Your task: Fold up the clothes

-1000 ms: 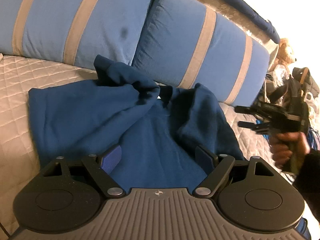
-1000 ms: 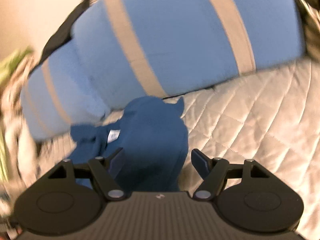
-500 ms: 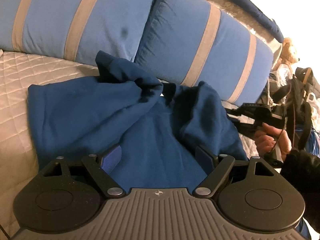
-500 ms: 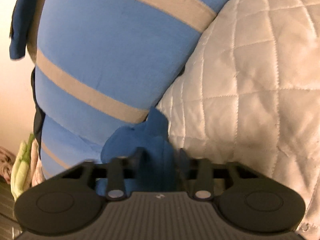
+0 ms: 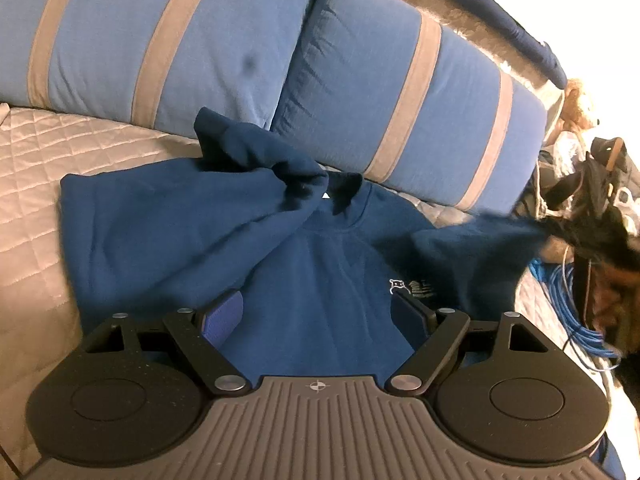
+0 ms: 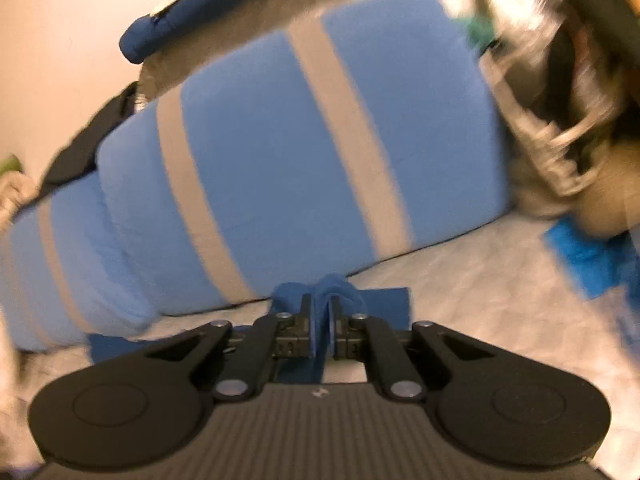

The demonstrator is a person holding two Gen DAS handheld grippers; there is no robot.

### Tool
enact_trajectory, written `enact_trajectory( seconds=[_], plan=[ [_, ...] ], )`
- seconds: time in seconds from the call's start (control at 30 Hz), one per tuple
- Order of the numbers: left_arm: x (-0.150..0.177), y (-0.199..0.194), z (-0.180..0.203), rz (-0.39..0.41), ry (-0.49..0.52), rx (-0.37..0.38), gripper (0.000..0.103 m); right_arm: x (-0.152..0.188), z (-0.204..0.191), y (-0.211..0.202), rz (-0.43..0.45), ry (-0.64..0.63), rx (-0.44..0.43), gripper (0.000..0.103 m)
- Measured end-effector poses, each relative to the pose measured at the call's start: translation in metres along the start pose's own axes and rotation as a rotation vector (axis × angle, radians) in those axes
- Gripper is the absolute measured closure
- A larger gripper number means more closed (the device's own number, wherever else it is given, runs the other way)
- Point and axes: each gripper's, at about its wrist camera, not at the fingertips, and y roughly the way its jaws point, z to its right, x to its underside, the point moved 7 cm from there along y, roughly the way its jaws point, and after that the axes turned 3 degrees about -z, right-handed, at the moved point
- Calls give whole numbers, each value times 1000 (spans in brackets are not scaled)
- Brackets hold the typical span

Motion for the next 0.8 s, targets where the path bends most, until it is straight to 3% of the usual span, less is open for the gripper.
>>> enact_trajectory(
  seconds=[0.07, 0.13, 0.2, 0.23, 0.27, 0.33, 0.63, 0.8],
  plan=[
    [0, 0, 1, 0, 6, 1, 21, 12, 11, -19, -5, -26, 64, 97],
    [1, 1, 1, -1, 11, 1, 21, 33, 21, -27, -79, -30, 79, 95],
    [1, 1, 0, -1, 11, -6, 21, 53, 32, -35, -150, -29, 91, 85],
    [2, 1, 0, -2, 9, -11, 21, 59, 37, -38, -171, 6, 79, 62],
    [2, 1, -1, -3, 8, -15, 21, 64, 44, -43, -179, 44, 62, 48],
    [3, 2, -1, -10, 8, -23, 21, 70, 59, -51, -180, 118, 54, 30],
    [3, 3, -5, -8, 0, -38, 21, 91, 97, -41, -142, 485, 33, 28],
    [3, 1, -8, 1, -17, -34, 21, 104, 114, -30, -120, 694, 7, 37]
  ],
)
